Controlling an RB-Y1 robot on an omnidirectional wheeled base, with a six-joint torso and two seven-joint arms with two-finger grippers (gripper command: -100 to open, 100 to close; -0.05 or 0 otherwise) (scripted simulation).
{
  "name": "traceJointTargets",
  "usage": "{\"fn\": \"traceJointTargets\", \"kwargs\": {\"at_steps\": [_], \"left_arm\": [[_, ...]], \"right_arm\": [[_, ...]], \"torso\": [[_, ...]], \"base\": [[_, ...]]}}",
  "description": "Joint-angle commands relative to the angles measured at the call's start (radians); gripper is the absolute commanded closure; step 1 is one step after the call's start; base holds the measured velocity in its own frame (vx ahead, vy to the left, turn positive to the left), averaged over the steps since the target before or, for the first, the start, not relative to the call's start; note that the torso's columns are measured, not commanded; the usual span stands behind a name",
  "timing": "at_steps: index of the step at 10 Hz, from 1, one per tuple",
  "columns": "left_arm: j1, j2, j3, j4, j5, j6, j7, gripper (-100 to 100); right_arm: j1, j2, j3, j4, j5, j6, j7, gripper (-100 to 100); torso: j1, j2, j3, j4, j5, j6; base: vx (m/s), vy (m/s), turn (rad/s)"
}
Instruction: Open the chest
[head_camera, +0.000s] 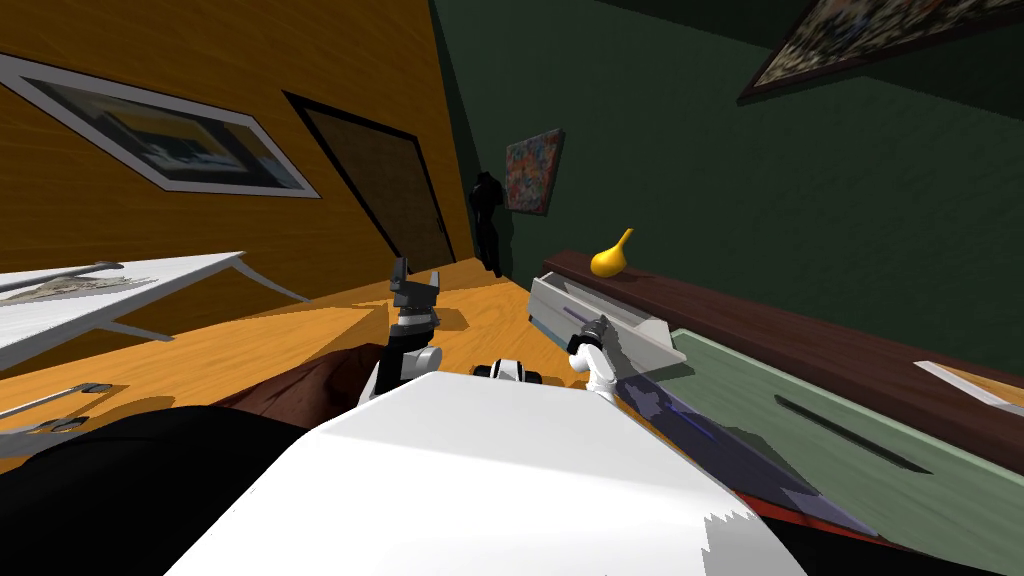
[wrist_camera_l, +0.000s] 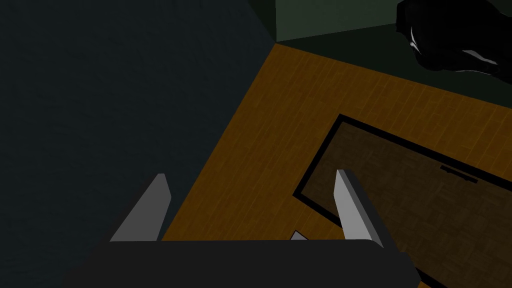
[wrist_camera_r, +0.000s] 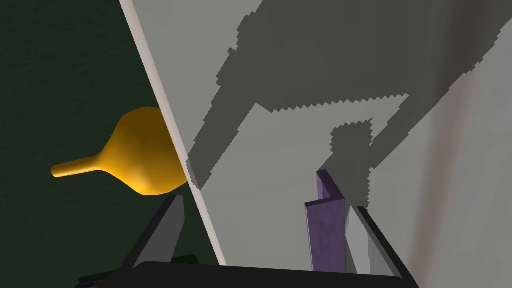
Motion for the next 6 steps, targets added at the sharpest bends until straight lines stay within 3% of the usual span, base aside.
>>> {"fn": "traceJointTargets", "kwargs": {"at_steps": [1,6], "left_arm": [[0.0,0.0,0.0,0.0,0.0,0.0,0.0,0],[0.0,0.0,0.0,0.0,0.0,0.0,0.0,0]], "right_arm": [[0.001,0.001,0.0,0.0,-0.002,-0.001,0.006,0],[0.004,0.003,0.002,0.005,-0.004,-0.001,0.006,0]], "torso": [[0.0,0.0,0.0,-0.001,-0.001,0.0],[-0.002,-0.003,-0.001,-0.003,-0.003,0.0]], "base": [[0.0,0.0,0.0],[0.0,0.0,0.0]]}}
